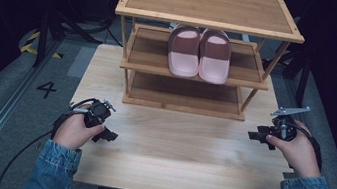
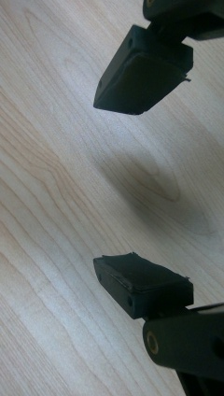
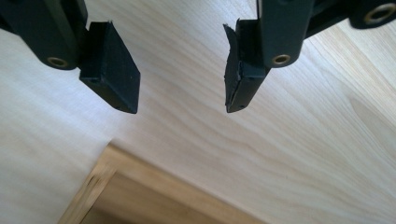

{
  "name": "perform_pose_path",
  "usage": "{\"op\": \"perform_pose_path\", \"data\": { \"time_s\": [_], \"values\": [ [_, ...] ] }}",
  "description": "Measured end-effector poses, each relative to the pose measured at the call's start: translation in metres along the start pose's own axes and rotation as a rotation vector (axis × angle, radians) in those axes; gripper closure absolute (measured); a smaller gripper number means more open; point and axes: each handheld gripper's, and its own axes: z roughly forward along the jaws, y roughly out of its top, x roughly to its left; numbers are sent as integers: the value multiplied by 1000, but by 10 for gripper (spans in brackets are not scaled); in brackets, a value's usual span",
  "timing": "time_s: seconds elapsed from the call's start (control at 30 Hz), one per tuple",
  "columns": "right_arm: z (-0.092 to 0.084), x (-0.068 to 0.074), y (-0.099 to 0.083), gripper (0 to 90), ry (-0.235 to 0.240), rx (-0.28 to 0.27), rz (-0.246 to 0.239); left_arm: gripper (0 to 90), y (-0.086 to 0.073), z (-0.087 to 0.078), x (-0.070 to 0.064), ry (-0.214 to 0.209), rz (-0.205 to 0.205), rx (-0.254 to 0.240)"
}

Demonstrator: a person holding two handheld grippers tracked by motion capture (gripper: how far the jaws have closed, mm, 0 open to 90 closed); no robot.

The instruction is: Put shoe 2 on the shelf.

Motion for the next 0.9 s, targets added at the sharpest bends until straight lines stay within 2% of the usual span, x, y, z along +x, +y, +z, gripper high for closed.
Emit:
{"op": "perform_pose_path", "data": {
  "time_s": [0.17, 0.23, 0.3, 0.37, 0.43, 0.57, 0.67, 0.73, 0.83, 0.9],
  "values": [
    [16, -1, -15, 462, 20, -2, 27, 210, 1, 5, -1, -3, 1, 13],
    [22, -1, -18, 467, 12, 11, 20, 210, 1, 6, -1, -2, 4, 14],
    [27, -1, -22, 481, 0, -8, 20, 209, 1, 8, -1, -4, 5, 18],
    [36, -2, -28, 490, 15, -9, 24, 209, 2, 10, 0, -3, 3, 17],
    [43, -2, -32, 490, 14, -8, 7, 209, 2, 12, 0, -6, 5, 21],
    [54, -3, -36, 472, 22, -39, -24, 203, 5, 17, -1, 19, 9, 23],
    [58, -4, -38, 486, 6, -50, -31, 198, 8, 22, -4, 16, 20, 25],
    [59, -6, -39, 473, -2, -79, -32, 198, 9, 24, -6, 26, 24, 23],
    [60, -5, -40, 460, -14, -105, -37, 200, 11, 28, -6, 44, 24, 0],
    [61, -5, -40, 447, -21, -104, -41, 203, 12, 31, -8, 52, 23, -13]
  ]
}}
